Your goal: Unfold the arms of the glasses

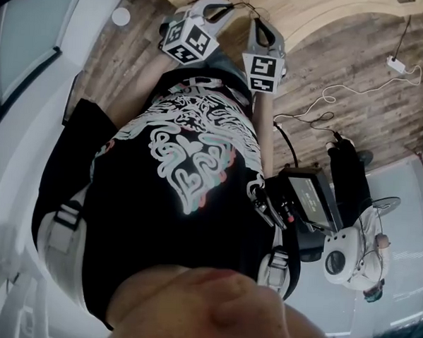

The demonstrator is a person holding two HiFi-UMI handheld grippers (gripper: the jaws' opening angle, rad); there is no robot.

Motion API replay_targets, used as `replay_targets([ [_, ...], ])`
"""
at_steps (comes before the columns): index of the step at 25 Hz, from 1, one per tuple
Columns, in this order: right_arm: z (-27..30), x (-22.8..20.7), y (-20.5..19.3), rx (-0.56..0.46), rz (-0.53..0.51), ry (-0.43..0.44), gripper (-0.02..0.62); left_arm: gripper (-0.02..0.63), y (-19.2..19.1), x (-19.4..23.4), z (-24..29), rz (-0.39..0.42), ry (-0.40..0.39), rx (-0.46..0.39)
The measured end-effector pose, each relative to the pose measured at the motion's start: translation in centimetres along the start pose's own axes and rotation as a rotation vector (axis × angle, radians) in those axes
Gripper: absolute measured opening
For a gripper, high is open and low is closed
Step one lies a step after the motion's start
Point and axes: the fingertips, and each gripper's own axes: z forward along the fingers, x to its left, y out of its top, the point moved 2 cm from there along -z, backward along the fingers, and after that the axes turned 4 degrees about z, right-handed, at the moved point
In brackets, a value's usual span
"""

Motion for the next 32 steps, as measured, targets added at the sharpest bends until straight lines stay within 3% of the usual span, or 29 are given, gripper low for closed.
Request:
replay_targets([
  [4, -1.0, 0.5, 1.9, -0.019, -0.188, -0.039, 0.004, 0.012, 0.8, -0.2, -0.6, 0.019, 0.011, -0.010],
  [6, -0.9, 0.8, 2.7, -0.006, -0.269, -0.051, 0.063, 0.012, 0.9, -0.4, -0.9, 0.017, 0.017, -0.013],
  [13, 0.6, 1.9, 3.5, 0.032, -0.477, -0.028, 0.063, 0.011, 1.5, -0.9, -1.1, 0.018, 0.027, -0.009],
  [21, 2.0, 1.6, 3.7, 0.057, -0.515, 0.007, 0.061, 0.011, 2.2, -0.9, -0.6, 0.032, 0.017, -0.006],
  [24, 1.8, 0.7, 3.9, 0.051, -0.562, 0.011, 0.017, 0.011, 3.3, -1.2, 0.1, 0.021, 0.005, -0.007],
  [28, 1.4, 0.8, 4.2, 0.031, -0.566, 0.014, 0.009, 0.012, 3.7, -1.3, -0.5, 0.013, -0.016, -0.020],
  [32, 0.5, 1.7, 4.4, 0.001, -0.556, 0.023, 0.008, 0.031, 3.4, -2.1, -2.3, 0.067, -0.067, -0.020],
])
